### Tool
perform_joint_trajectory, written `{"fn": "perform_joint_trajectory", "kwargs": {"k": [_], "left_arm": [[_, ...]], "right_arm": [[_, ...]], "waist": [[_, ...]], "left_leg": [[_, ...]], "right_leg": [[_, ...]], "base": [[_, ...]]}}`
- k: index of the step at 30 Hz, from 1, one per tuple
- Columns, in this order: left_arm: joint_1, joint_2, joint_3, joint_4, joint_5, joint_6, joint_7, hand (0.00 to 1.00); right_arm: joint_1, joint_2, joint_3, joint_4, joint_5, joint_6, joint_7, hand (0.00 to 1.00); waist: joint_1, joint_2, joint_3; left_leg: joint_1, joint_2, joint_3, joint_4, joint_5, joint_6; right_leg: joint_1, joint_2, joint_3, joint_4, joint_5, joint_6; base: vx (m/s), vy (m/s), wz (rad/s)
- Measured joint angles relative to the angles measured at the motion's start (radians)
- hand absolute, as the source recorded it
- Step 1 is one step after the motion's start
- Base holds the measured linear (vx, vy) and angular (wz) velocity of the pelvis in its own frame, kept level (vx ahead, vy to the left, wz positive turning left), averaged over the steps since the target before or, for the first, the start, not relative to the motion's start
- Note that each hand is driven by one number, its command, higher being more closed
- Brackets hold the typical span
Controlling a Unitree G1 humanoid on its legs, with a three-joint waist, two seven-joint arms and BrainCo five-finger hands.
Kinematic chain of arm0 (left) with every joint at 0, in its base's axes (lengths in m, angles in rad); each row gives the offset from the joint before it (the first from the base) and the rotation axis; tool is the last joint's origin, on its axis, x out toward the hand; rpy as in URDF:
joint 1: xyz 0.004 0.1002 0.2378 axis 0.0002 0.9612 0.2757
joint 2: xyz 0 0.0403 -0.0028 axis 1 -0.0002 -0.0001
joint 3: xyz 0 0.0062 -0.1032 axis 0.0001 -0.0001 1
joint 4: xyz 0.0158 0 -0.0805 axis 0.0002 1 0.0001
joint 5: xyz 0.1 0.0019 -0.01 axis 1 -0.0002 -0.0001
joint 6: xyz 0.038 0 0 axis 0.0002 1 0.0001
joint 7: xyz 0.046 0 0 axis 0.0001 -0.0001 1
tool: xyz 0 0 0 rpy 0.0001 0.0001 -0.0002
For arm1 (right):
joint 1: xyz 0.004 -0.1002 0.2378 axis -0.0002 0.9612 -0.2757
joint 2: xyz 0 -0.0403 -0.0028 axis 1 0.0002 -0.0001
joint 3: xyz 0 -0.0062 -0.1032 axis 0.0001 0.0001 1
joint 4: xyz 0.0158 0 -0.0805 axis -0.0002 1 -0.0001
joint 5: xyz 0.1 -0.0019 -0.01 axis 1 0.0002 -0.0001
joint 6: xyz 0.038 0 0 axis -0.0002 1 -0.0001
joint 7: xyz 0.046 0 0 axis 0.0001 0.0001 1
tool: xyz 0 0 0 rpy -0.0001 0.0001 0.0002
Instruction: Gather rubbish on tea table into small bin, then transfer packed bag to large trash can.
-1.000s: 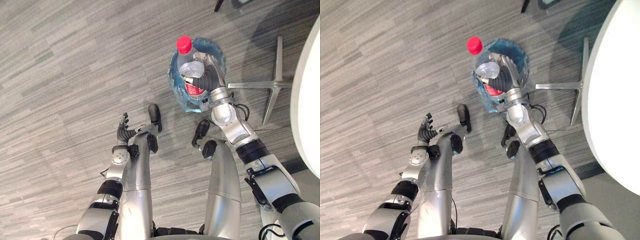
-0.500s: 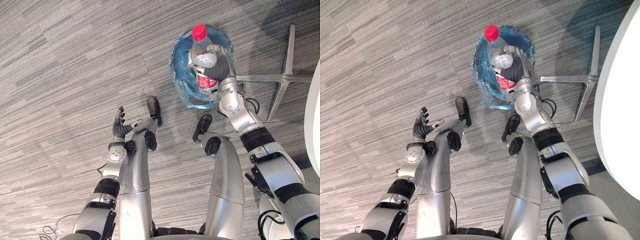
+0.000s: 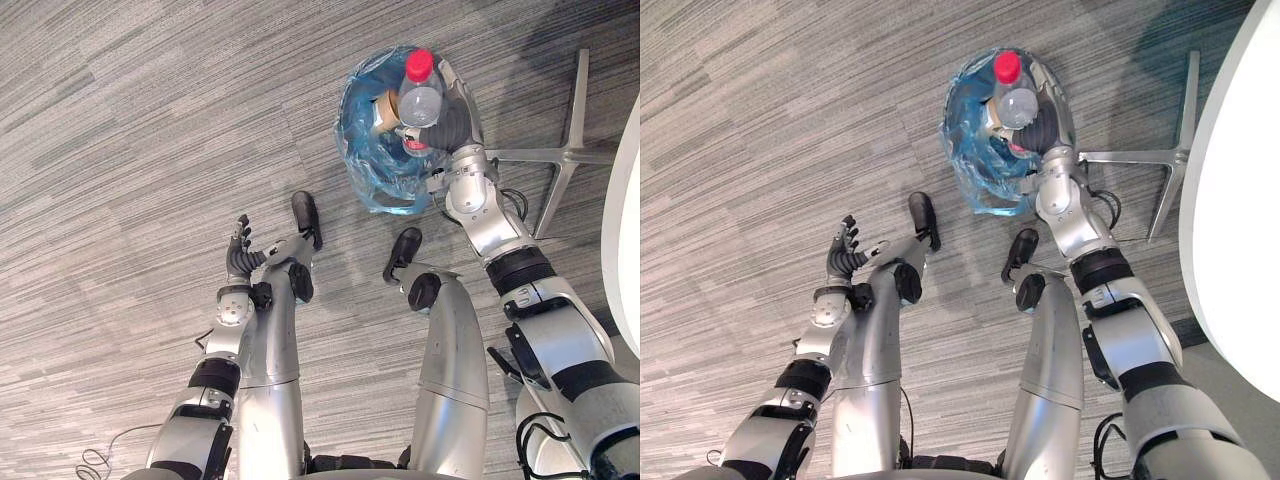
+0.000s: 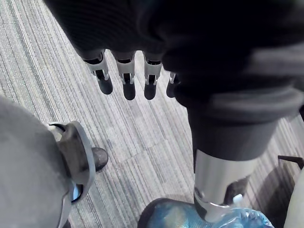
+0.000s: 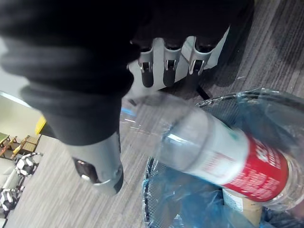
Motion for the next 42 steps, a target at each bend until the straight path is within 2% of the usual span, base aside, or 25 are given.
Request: {"fn": "perform_joint_trajectory", "kwargs": {"k": [8,14,19,27,31,42], "left_arm": [[0.0,-0.012,-0.007,0.003,0.001,0.002,-0.001,0.0],[0.0,-0.027,-0.008,0.005,0.001,0.004,-0.001,0.0],[0.001,-0.038,-0.008,0.012,0.01,0.011,-0.001,0.0],[0.001,-0.038,-0.008,0.027,0.019,0.01,-0.001,0.0],[0.0,-0.038,-0.008,0.035,0.021,0.01,0.0,0.0],[-0.003,-0.04,-0.006,0.044,0.02,0.0,0.023,0.0]], "right_arm": [[0.009,0.019,-0.017,-0.024,0.009,-0.001,-0.001,0.0],[0.081,0.019,-0.011,-0.131,-0.015,-0.009,-0.005,0.0],[0.13,0.02,0.032,-0.133,-0.164,-0.01,0.003,0.0],[0.141,0.039,0.133,-0.089,-0.338,-0.006,0.01,0.0],[0.143,0.072,0.17,-0.01,-0.399,0.01,0.028,0.0],[0.105,0.149,0.162,0.198,-0.442,0.091,0.035,0.0]], "waist": [[0.001,0.0,0.0],[-0.001,-0.001,-0.01],[-0.002,-0.001,-0.01],[-0.003,-0.001,-0.01],[-0.003,-0.001,-0.01],[-0.001,-0.001,-0.01]], "left_leg": [[0.015,0.003,-0.005,-0.024,0.021,-0.002],[0.025,0.004,-0.009,-0.032,0.021,-0.003],[0.044,0.005,-0.009,-0.038,0.022,-0.004],[0.05,0.005,-0.007,-0.052,0.021,-0.009],[0.058,0.004,-0.011,-0.066,0.029,-0.011],[0.053,-0.001,-0.022,-0.07,0.025,-0.014]], "right_leg": [[0.007,0.009,-0.006,-0.007,0.001,-0.003],[0.021,0.012,-0.01,-0.019,0.002,-0.004],[0.043,0.015,-0.014,-0.033,0.009,-0.015],[0.05,0.017,-0.016,-0.046,0.012,-0.018],[0.06,0.019,-0.022,-0.059,0.015,-0.018],[0.062,0.016,-0.033,-0.056,0.012,-0.016]], "base": [[-0.04,-0.02,0.0],[-0.04,-0.014,-0.01],[-0.03,-0.008,-0.02],[-0.04,-0.016,-0.01],[-0.01,-0.008,0.01],[-0.03,-0.016,0.02]]}}
